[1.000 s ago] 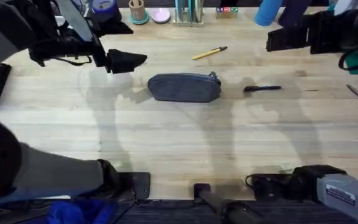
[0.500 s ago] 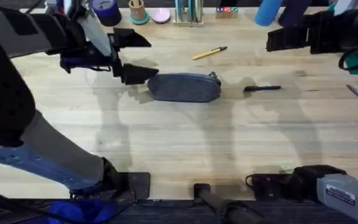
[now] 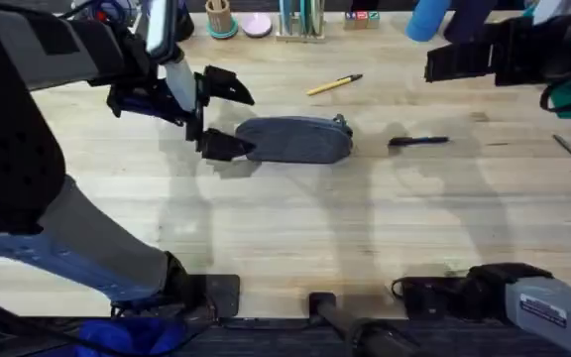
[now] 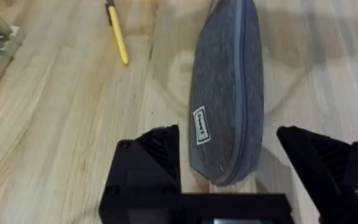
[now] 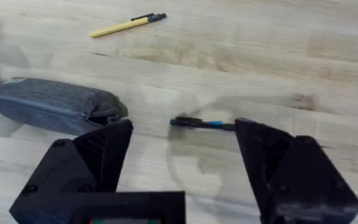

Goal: Unzip the bag, pick up the pens from the table one at a time and place them inside, then zip the bag closed.

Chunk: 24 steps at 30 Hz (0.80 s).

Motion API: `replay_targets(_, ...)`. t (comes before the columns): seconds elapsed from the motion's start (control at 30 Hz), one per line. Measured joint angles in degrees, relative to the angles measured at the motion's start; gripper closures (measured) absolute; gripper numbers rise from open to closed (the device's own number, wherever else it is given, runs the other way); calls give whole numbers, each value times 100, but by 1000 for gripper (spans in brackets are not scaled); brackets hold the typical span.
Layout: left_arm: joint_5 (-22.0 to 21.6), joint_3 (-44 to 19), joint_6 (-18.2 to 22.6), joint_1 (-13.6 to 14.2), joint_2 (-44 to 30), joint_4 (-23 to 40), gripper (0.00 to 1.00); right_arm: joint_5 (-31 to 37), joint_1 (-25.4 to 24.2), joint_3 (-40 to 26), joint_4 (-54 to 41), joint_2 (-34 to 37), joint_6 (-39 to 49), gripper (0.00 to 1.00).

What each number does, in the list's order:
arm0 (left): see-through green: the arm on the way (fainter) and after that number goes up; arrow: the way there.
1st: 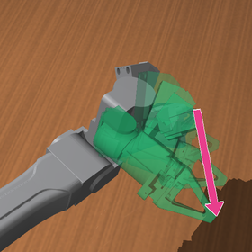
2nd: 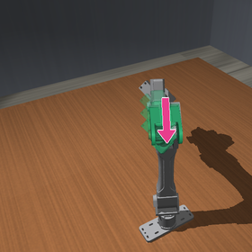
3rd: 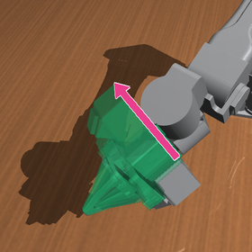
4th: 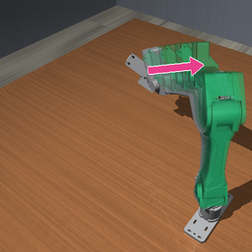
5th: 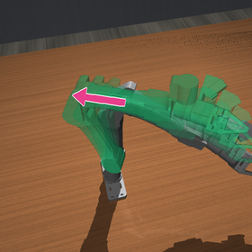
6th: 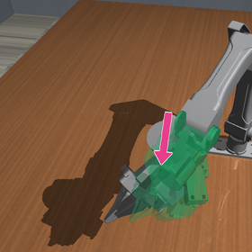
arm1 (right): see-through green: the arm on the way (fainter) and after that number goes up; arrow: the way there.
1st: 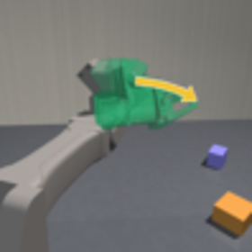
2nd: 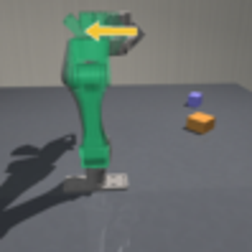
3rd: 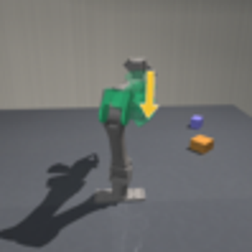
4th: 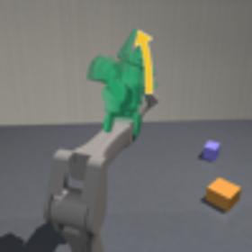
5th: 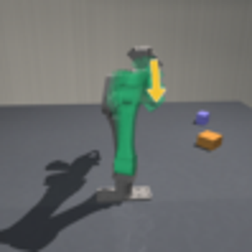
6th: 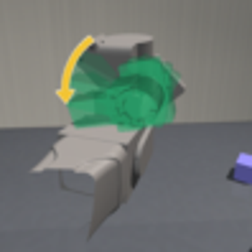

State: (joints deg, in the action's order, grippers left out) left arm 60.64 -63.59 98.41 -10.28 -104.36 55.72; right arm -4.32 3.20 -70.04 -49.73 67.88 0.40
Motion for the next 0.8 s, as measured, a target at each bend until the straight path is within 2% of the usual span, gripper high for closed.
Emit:
replay_targets(0.13,-195,0,66,39,0,-4,86,0,0,0,0,0,0,5)
replay_targets(0.47,-174,0,120,39,0,-20,268,2,0,0,-2,0,0,4)
replay_targets(0.57,-170,0,131,39,0,-20,395,2,0,0,-2,0,0,5)
replay_targets(0.67,-172,0,129,39,0,4,864,2,0,0,-2,0,0,4)
replay_targets(0.7,-175,0,155,42,0,2,926,0,0,0,0,0,0,5)
replay_targets(0.8,-176,0,148,46,0,2,956,2,0,0,-2,0,0,4)
